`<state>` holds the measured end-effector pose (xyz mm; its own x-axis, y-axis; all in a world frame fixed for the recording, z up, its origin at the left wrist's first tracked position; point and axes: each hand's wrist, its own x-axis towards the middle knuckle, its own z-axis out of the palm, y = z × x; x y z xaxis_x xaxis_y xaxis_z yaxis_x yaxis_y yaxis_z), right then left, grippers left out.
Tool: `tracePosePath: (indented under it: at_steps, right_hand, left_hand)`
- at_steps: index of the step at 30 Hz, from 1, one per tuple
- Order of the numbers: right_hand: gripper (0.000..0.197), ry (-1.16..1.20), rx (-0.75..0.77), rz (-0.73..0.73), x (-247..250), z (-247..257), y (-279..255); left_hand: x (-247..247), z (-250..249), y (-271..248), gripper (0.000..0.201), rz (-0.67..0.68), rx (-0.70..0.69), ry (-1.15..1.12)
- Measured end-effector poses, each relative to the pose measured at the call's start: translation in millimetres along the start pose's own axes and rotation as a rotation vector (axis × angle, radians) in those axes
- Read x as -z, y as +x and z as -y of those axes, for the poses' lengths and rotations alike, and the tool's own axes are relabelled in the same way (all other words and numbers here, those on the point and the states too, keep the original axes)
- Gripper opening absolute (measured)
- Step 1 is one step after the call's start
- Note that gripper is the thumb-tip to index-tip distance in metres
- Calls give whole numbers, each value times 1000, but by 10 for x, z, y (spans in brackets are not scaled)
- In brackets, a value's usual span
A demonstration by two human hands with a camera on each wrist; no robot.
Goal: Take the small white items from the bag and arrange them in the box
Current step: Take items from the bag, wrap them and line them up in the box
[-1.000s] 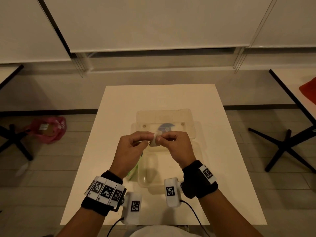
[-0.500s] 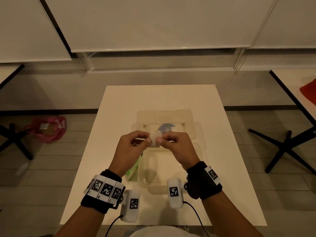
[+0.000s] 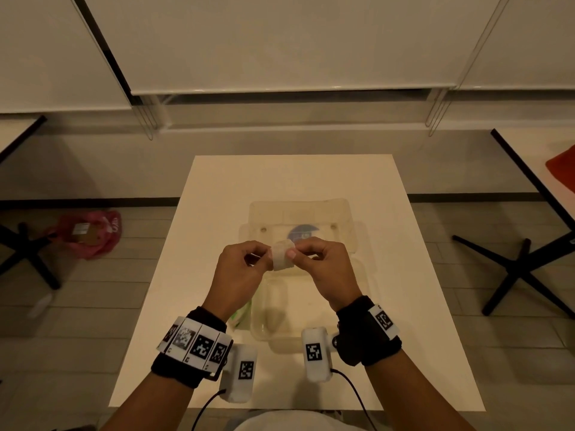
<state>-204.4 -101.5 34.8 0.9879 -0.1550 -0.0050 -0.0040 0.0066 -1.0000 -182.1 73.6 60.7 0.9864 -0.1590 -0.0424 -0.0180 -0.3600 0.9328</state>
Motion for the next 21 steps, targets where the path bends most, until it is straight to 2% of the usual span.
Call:
tracePosePath:
  at_steps: [6, 9, 13, 21]
  right_hand:
    - [10, 10, -23, -53, 12, -14, 6]
    - [10, 15, -29, -79, 19, -15, 14]
    - [13, 19, -27, -45, 2, -9, 4]
    - [10, 6, -18, -31, 17, 11, 4]
  left_hand:
    - [12, -24, -45, 7, -59, 29, -202]
    - [16, -28, -64, 16, -33, 37, -167]
    - [-21, -51, -91, 7, -12, 42, -224]
    - [-38, -84, -86, 11, -2, 71, -253]
